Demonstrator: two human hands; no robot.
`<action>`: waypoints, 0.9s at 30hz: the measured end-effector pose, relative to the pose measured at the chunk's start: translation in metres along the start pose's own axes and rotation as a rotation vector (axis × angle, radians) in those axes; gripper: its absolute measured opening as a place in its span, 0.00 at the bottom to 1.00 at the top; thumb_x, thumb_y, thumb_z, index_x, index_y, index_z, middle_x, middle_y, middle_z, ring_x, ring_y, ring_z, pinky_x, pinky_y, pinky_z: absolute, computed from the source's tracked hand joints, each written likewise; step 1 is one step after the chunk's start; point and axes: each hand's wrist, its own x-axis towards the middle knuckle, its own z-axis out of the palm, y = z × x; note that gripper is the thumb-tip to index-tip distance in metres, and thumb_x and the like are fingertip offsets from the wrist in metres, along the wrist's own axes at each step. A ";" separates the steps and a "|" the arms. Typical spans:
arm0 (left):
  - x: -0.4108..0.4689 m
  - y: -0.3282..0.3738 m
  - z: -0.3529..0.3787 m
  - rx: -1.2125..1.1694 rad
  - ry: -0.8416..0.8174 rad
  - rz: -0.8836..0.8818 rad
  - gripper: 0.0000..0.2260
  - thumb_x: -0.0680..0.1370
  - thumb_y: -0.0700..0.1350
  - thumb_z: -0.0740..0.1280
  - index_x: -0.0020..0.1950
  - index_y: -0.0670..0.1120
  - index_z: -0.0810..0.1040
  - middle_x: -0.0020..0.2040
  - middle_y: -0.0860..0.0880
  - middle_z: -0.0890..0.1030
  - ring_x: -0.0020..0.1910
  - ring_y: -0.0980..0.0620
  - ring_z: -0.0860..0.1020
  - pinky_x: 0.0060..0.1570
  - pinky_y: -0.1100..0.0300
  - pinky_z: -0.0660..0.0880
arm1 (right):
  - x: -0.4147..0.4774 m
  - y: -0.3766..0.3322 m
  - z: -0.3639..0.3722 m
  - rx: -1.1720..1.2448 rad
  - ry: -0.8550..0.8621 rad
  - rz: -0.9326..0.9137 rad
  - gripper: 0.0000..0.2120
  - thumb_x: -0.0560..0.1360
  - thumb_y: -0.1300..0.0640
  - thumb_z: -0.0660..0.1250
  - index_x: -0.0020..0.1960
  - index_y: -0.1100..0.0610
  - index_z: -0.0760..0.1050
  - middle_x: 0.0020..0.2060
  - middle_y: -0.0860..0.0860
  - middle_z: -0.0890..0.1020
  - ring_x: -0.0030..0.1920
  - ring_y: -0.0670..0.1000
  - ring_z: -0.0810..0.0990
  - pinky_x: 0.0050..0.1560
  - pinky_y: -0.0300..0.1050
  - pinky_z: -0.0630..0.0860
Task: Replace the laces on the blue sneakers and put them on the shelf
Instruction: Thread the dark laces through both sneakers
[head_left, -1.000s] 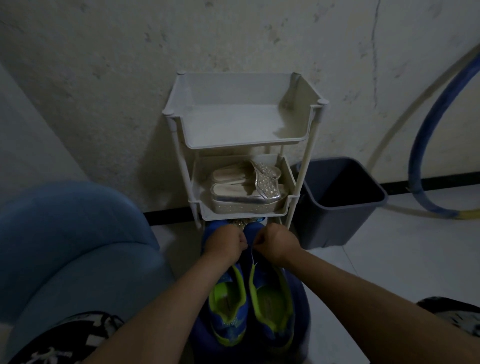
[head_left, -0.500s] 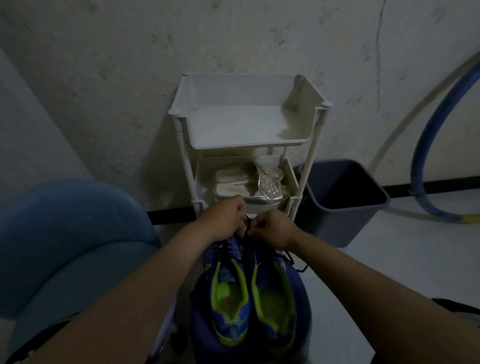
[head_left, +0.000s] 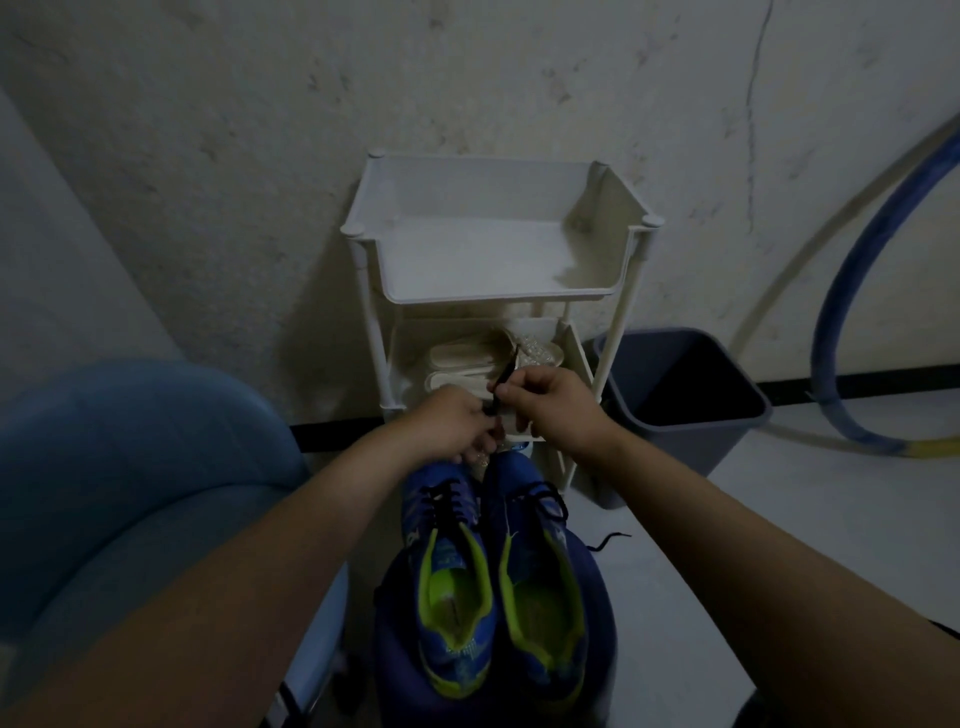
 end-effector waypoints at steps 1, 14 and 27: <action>-0.001 0.004 -0.004 -0.035 0.069 0.023 0.11 0.82 0.45 0.61 0.44 0.44 0.79 0.36 0.50 0.81 0.29 0.53 0.76 0.31 0.61 0.71 | 0.001 0.003 -0.001 -0.034 -0.031 0.032 0.07 0.78 0.63 0.67 0.43 0.57 0.80 0.36 0.50 0.81 0.31 0.42 0.76 0.34 0.36 0.74; -0.021 0.022 -0.035 -0.566 0.213 0.085 0.09 0.82 0.45 0.61 0.56 0.41 0.76 0.44 0.46 0.79 0.34 0.50 0.75 0.33 0.57 0.73 | -0.003 0.012 0.003 -0.209 -0.170 0.109 0.08 0.78 0.60 0.68 0.45 0.64 0.82 0.36 0.51 0.82 0.33 0.43 0.78 0.36 0.37 0.76; -0.016 0.016 0.003 -0.078 -0.062 -0.044 0.07 0.80 0.41 0.62 0.51 0.43 0.80 0.47 0.44 0.83 0.45 0.48 0.80 0.46 0.56 0.74 | -0.003 -0.010 0.002 -0.026 -0.023 -0.054 0.08 0.80 0.62 0.65 0.45 0.58 0.82 0.36 0.50 0.83 0.31 0.39 0.76 0.35 0.35 0.73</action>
